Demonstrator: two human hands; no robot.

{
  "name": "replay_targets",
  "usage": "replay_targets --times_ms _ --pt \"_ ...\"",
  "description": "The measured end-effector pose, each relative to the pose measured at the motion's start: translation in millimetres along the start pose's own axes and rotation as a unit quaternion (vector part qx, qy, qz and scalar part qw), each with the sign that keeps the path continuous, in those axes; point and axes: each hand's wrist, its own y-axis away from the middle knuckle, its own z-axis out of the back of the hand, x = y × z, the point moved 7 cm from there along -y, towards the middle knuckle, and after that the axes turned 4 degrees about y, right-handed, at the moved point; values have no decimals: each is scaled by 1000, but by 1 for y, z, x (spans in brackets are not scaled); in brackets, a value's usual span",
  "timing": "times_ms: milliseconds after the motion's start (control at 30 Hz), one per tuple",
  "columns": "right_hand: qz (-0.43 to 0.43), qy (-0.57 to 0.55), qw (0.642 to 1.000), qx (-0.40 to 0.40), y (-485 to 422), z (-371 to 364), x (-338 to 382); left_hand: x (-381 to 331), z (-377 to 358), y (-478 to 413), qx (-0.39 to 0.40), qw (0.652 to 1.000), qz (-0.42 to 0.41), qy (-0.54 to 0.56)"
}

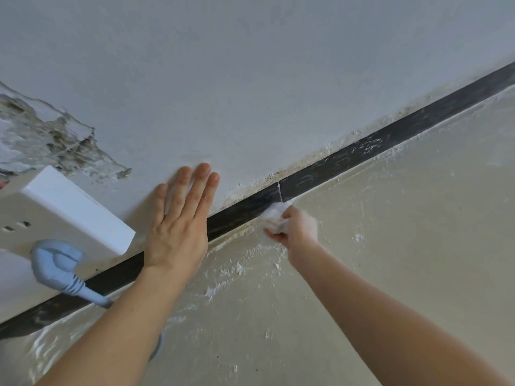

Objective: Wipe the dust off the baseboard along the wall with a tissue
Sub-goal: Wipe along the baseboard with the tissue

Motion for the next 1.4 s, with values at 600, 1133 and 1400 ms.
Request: replay_targets --times_ms 600,1133,1400 --pt "1 -179 984 -7 9 8 47 0 3 0 -10 1000 -1 3" --pt "-15 -31 999 29 6 -26 33 -28 2 3 -3 998 -46 -50" --pt "84 14 991 -104 3 51 101 -73 4 -31 -38 995 -67 -60"
